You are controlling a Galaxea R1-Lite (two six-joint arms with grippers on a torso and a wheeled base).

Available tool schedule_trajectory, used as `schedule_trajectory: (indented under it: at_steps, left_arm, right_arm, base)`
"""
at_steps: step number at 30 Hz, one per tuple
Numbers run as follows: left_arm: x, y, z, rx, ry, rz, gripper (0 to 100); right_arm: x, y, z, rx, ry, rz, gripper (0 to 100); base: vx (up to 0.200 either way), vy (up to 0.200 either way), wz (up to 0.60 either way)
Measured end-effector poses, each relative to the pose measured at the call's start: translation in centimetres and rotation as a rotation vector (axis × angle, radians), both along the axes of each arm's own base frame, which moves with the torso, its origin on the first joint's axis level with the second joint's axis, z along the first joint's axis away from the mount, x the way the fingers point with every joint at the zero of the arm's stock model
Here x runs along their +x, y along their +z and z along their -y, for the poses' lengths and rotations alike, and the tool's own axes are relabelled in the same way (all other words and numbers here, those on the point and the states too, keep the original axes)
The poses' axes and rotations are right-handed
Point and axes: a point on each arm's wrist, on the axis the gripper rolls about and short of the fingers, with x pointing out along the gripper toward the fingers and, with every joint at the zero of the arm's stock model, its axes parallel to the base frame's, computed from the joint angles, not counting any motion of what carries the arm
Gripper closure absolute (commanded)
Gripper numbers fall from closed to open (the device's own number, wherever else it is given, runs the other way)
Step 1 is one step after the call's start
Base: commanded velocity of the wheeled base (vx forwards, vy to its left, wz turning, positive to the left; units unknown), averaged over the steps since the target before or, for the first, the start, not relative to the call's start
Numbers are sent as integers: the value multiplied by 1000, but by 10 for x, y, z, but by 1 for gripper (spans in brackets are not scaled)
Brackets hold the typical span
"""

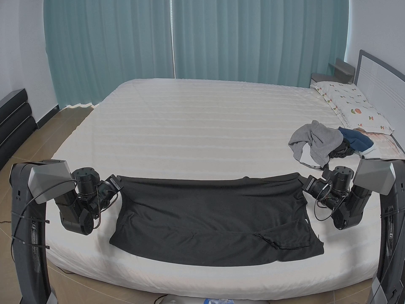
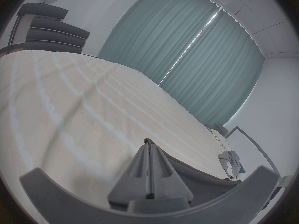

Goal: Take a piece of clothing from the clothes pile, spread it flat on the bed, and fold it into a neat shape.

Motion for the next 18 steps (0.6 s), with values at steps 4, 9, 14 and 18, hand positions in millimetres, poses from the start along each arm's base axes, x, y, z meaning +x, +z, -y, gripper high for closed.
schedule_trajectory:
  at_steps: [4, 9, 14, 18]
  left_arm:
    - [-12, 1, -3, 21, -19, -1, 100]
    - [-37, -3, -8, 75, -61, -13, 100]
    - [-68, -13, -10, 130, -137, -77, 100]
    - [-89, -23, -11, 166, -185, -155, 100]
  right_arm:
    - [-18, 1, 5, 9, 33, -38, 100]
    - [-46, -2, 12, -2, 75, -88, 100]
    - [-75, -12, 19, -63, 129, -144, 100]
    - [-99, -23, 23, -106, 208, -209, 100]
  base:
    - [0, 0, 0]
    - [0, 0, 0]
    - [0, 0, 0]
    - [0, 0, 0]
